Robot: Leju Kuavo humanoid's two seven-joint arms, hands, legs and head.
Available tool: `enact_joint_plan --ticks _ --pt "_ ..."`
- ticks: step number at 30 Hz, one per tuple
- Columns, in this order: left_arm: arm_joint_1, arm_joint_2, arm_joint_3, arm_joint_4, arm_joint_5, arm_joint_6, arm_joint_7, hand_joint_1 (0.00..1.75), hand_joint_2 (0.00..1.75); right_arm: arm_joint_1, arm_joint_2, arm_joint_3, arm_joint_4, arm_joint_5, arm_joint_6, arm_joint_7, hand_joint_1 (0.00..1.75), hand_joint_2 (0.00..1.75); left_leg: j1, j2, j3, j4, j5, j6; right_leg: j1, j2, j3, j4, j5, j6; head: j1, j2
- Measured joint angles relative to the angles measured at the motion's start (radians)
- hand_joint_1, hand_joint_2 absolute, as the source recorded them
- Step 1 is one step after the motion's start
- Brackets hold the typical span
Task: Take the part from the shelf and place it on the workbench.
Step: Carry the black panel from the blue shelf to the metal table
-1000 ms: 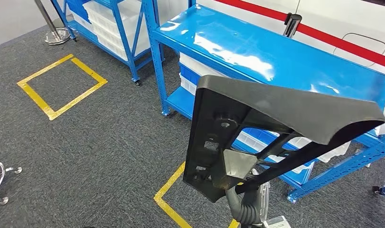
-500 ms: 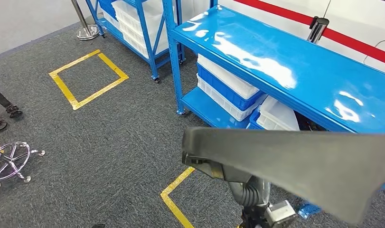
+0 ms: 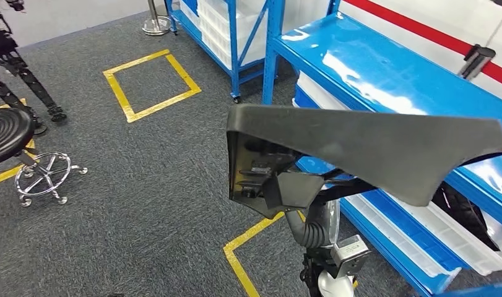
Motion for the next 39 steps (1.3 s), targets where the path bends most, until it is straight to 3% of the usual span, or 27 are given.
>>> enact_joint_plan --ticks 2,3,4,6,8,10,11,13,15,16,17,18,19,21,23,25,27,29,31,32,33,34,36,38,39 --pt "0.007 0.0 0.003 0.0 0.001 0.001 0.0 0.0 1.75 0.006 0.0 0.0 0.005 0.001 0.003 0.004 1.75 1.75 0.0 -0.024 -0.001 0.001 0.0 0.0 -0.006 0.009 -0.048 0.084 -0.018 0.009 0.001 0.0" --pt "0.011 0.0 0.004 0.0 0.002 0.001 0.0 0.0 1.75 0.008 0.001 0.0 0.006 0.002 0.005 0.006 1.75 1.75 0.001 -0.037 -0.001 0.001 0.0 -0.001 -0.009 0.01 -0.047 0.073 -0.004 0.018 0.001 0.0" --pt "0.014 0.0 0.006 0.0 0.002 0.002 0.0 0.0 1.75 0.008 0.002 0.0 0.007 0.004 0.009 0.01 1.75 1.75 0.001 -0.05 0.0 0.002 0.0 -0.002 -0.013 0.016 -0.026 0.021 0.024 0.03 0.001 0.0" --pt "0.016 0.0 0.009 0.0 0.002 0.002 0.0 0.0 1.75 0.008 0.005 -0.001 0.008 0.009 0.018 0.015 1.75 1.75 0.001 -0.074 -0.001 0.009 -0.003 -0.01 -0.022 0.052 0.034 -0.118 0.085 0.045 0.003 0.0" --pt "0.018 0.001 0.013 0.0 0.002 0.004 0.0 0.0 1.75 0.009 0.01 -0.003 0.009 0.015 0.025 0.02 1.75 1.75 0.0 -0.094 -0.008 0.017 -0.006 -0.024 -0.025 0.077 0.066 -0.191 0.114 0.04 0.001 0.0" --pt "0.023 0.002 0.016 0.0 0.002 0.006 0.0 0.0 1.75 0.007 0.017 -0.004 0.01 0.018 0.029 0.023 1.75 1.75 0.005 -0.109 -0.014 0.018 -0.006 -0.038 -0.024 0.065 0.069 -0.196 0.119 0.023 -0.002 0.0" --pt "0.025 0.003 0.018 0.0 0.002 0.006 0.0 0.0 1.75 0.006 0.021 -0.005 0.01 0.018 0.03 0.023 1.75 1.75 0.008 -0.102 -0.018 0.024 -0.01 -0.043 -0.024 0.057 0.072 -0.198 0.121 0.016 -0.002 0.0" --pt "0.026 0.003 0.02 0.0 0.002 0.006 0.0 0.0 1.75 0.005 0.028 -0.007 0.01 0.018 0.031 0.024 1.75 1.75 0.012 -0.06 -0.045 0.082 -0.045 -0.052 -0.027 0.038 0.077 -0.203 0.123 0.0 -0.006 0.0" --pt "0.024 0.003 0.022 0.0 0.002 0.006 0.0 0.0 1.75 0.007 0.031 -0.009 0.01 0.018 0.031 0.024 1.75 1.75 0.014 -0.015 -0.108 0.211 -0.109 -0.06 -0.02 0.017 0.08 -0.203 0.12 -0.011 -0.009 0.0" --pt "0.024 0.003 0.023 0.0 0.002 0.006 0.0 0.0 1.75 0.007 0.031 -0.01 0.011 0.018 0.031 0.024 1.75 1.75 0.016 -0.006 -0.141 0.274 -0.132 -0.064 -0.017 0.005 0.081 -0.203 0.119 -0.013 -0.008 0.0" --pt "0.025 0.003 0.023 0.0 0.002 0.005 0.0 0.0 1.75 0.008 0.032 -0.011 0.011 0.019 0.031 0.024 1.75 1.75 0.019 -0.001 -0.16 0.307 -0.136 -0.067 -0.015 -0.006 0.081 -0.203 0.117 -0.015 -0.008 0.0" --pt "0.025 0.003 0.024 0.0 0.001 0.004 0.0 0.0 1.75 0.008 0.032 -0.012 0.011 0.02 0.031 0.024 1.75 1.75 0.021 0.003 -0.16 0.303 -0.123 -0.068 -0.015 -0.016 0.083 -0.203 0.115 -0.015 -0.009 0.0" --pt "0.025 0.003 0.024 0.0 -0.001 0.002 0.0 0.0 1.75 0.009 0.032 -0.012 0.012 0.021 0.031 0.025 1.75 1.75 0.022 0.01 -0.138 0.259 -0.093 -0.069 -0.014 -0.025 0.086 -0.203 0.112 -0.014 -0.009 0.0" --pt "0.023 0.003 0.024 0.0 -0.006 -0.002 0.0 0.0 1.75 0.012 0.033 -0.013 0.011 0.025 0.031 0.025 1.75 1.75 0.02 0.045 -0.066 0.123 -0.032 -0.065 -0.011 -0.042 0.095 -0.202 0.103 -0.006 -0.009 0.0" --pt "0.018 0.002 0.024 0.0 -0.009 -0.004 0.0 0.0 1.75 0.018 0.035 -0.015 0.01 0.03 0.031 0.025 1.75 1.75 0.011 0.068 -0.026 0.048 -0.014 -0.056 -0.003 -0.057 0.1 -0.202 0.095 0.006 -0.006 0.0" --pt "0.016 0.001 0.024 0.0 -0.01 -0.004 0.0 0.0 1.75 0.021 0.036 -0.015 0.01 0.036 0.03 0.026 1.75 1.75 0.003 0.054 -0.026 0.04 -0.017 -0.044 0.001 -0.073 0.104 -0.206 0.091 0.017 -0.003 0.0" --pt "0.017 0.0 0.024 0.0 -0.009 -0.003 0.0 0.0 1.75 0.021 0.039 -0.016 0.007 0.043 0.031 0.03 1.75 1.75 0.003 0.036 -0.02 0.03 -0.013 -0.028 0.0 -0.063 0.1 -0.19 0.078 0.024 -0.002 0.0" --pt "0.015 -0.001 0.025 0.0 -0.009 -0.003 0.0 0.0 1.75 0.02 0.041 -0.017 0.005 0.047 0.032 0.035 1.75 1.75 0.006 0.018 -0.014 0.022 -0.008 -0.013 -0.002 -0.021 0.06 -0.104 0.035 0.019 0.001 0.0" --pt "0.014 -0.002 0.025 0.0 -0.007 -0.002 0.0 0.0 1.75 0.024 0.04 -0.019 0.005 0.049 0.032 0.039 1.75 1.75 0.005 -0.004 -0.014 0.022 -0.009 -0.007 -0.004 0.005 -0.011 0.033 -0.017 0.012 0.003 0.0" --pt "0.016 -0.002 0.026 0.0 -0.005 -0.002 0.0 0.0 1.75 0.027 0.04 -0.019 0.005 0.05 0.032 0.041 1.75 1.75 0.004 -0.018 -0.014 0.022 -0.01 -0.006 -0.004 0.009 -0.038 0.079 -0.028 0.013 0.003 0.0" --pt "0.018 -0.002 0.027 0.0 -0.002 -0.002 0.0 0.0 1.75 0.03 0.04 -0.02 0.005 0.051 0.032 0.042 1.75 1.75 0.004 -0.032 -0.013 0.023 -0.01 -0.006 -0.004 0.011 -0.05 0.089 -0.021 0.019 0.003 0.0" --pt "0.021 -0.002 0.028 0.0 -0.001 -0.002 0.0 0.0 1.75 0.033 0.039 -0.021 0.005 0.053 0.032 0.042 1.75 1.75 0.003 -0.046 -0.012 0.023 -0.01 -0.006 -0.005 0.015 -0.041 0.057 0.002 0.027 0.003 0.0" --pt "0.024 -0.003 0.03 0.0 0.001 -0.002 0.0 0.0 1.75 0.036 0.039 -0.021 0.005 0.055 0.032 0.042 1.75 1.75 0.002 -0.074 -0.01 0.026 -0.012 -0.01 -0.009 0.046 0.013 -0.078 0.069 0.042 0.004 0.0" --pt "0.025 -0.004 0.03 0.0 0.001 -0.002 0.0 0.0 1.75 0.039 0.04 -0.022 0.005 0.056 0.032 0.042 1.75 1.75 -0.001 -0.097 -0.013 0.031 -0.015 -0.018 -0.014 0.075 0.051 -0.172 0.11 0.038 0.003 0.0" --pt "0.027 -0.004 0.031 0.0 0.001 -0.002 0.0 0.0 1.75 0.04 0.041 -0.022 0.004 0.058 0.032 0.042 1.75 1.75 -0.001 -0.106 -0.016 0.032 -0.015 -0.024 -0.013 0.08 0.057 -0.185 0.115 0.03 0.002 0.0"
